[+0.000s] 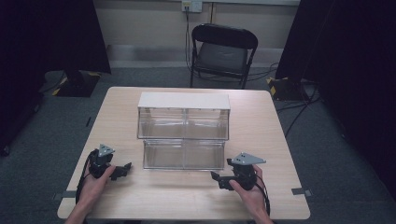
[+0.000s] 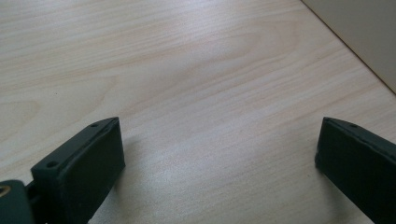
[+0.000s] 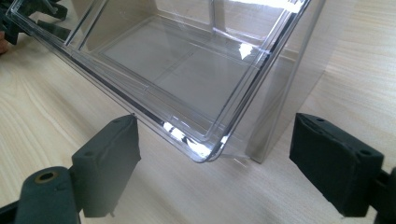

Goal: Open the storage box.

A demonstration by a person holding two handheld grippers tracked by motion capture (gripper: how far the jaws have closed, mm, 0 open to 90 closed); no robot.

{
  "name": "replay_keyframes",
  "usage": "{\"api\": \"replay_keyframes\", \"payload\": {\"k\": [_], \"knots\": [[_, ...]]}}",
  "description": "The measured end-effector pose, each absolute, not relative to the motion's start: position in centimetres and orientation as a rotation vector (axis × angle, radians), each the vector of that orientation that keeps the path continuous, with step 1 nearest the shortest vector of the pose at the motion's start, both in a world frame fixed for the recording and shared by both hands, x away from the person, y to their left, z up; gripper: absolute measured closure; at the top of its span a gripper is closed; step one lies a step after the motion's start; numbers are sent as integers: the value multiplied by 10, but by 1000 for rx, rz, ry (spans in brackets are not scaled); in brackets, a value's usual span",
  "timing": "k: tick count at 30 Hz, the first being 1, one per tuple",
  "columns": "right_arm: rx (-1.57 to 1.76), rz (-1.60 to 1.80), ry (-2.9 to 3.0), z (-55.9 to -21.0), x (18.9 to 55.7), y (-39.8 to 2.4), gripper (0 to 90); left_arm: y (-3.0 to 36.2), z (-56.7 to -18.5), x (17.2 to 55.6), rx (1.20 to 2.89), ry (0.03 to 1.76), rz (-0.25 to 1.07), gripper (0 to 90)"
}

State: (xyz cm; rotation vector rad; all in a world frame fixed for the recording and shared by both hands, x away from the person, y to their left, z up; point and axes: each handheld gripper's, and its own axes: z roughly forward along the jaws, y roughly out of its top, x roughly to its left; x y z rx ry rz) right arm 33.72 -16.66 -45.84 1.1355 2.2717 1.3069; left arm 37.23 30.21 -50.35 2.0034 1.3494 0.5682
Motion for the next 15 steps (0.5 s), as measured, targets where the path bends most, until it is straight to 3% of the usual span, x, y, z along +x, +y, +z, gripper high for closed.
{"api": "replay_keyframes", "payload": {"k": [15], "knots": [[1093, 1326, 2253, -453, 333, -167, 154, 302, -503, 372, 2003, 1349, 568, 7]]}}
